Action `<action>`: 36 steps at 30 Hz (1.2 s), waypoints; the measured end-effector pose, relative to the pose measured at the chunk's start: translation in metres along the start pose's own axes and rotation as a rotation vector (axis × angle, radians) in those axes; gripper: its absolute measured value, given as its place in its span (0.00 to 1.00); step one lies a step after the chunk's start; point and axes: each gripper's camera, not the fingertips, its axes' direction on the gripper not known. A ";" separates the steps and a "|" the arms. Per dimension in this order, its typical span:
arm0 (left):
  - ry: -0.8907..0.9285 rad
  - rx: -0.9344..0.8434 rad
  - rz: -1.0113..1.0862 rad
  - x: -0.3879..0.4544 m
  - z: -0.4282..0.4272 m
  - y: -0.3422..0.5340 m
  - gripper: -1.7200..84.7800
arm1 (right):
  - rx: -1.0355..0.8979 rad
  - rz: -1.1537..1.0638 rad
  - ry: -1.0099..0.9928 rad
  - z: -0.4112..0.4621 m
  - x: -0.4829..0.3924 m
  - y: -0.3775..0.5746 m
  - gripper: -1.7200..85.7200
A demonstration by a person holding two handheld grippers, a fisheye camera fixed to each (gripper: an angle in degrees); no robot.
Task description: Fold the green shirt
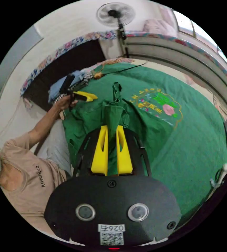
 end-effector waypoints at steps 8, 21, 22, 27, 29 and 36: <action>-0.562 -0.396 0.312 0.091 0.110 -0.053 0.14 | 0.411 0.448 -0.075 -0.118 0.130 0.164 0.03; -0.361 0.218 0.296 0.132 -0.030 -0.057 0.02 | 0.686 0.132 0.195 -0.261 0.040 0.171 0.02; -0.378 0.287 0.304 0.139 -0.056 -0.061 0.02 | 0.702 0.121 0.227 -0.268 0.035 0.171 0.02; -0.513 0.352 0.206 0.110 -0.085 -0.121 0.05 | 0.695 0.242 0.322 -0.291 0.096 0.140 0.05; -0.498 0.224 0.040 0.060 -0.058 -0.156 0.11 | 0.572 0.386 0.329 -0.274 0.161 0.116 0.08; -0.408 0.153 0.124 0.054 -0.004 -0.095 0.07 | 0.476 0.542 0.406 -0.239 0.232 0.145 0.10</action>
